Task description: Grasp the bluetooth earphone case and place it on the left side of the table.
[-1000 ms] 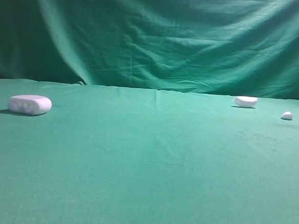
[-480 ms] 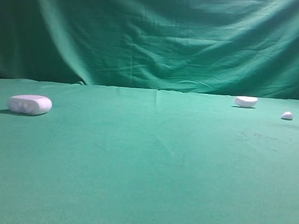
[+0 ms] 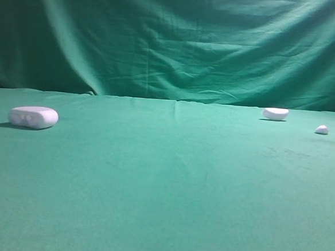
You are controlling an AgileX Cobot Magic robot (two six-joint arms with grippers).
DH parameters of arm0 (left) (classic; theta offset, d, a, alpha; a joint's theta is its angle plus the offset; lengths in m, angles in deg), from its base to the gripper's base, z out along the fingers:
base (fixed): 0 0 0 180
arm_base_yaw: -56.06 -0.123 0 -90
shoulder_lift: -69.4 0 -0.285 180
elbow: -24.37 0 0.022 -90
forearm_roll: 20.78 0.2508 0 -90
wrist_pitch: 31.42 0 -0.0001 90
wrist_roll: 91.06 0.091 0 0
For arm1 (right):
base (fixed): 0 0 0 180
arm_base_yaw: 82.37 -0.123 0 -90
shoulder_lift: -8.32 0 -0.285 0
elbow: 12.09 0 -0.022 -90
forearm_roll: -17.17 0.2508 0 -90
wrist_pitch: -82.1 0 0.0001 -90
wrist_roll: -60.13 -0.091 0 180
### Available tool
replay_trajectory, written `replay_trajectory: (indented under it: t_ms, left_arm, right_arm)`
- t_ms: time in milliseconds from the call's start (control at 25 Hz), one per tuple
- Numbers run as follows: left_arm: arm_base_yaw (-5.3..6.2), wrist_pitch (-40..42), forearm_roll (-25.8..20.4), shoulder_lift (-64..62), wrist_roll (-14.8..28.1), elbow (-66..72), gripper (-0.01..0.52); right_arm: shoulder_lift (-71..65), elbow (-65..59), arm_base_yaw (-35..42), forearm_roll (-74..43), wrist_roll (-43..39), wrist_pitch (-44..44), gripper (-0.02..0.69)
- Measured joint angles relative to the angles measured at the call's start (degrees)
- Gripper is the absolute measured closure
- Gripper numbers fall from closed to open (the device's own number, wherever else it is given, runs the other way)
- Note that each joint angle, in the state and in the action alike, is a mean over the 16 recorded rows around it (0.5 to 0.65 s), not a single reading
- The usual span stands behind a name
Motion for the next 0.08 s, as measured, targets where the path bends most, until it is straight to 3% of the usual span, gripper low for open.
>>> replay_trajectory:
  t_ms: [80]
  left_arm:
    - [0.0,0.0,0.0,0.0,0.0,0.0,0.514]
  right_arm:
    - [0.0,0.0,0.0,0.0,0.0,0.0,0.665]
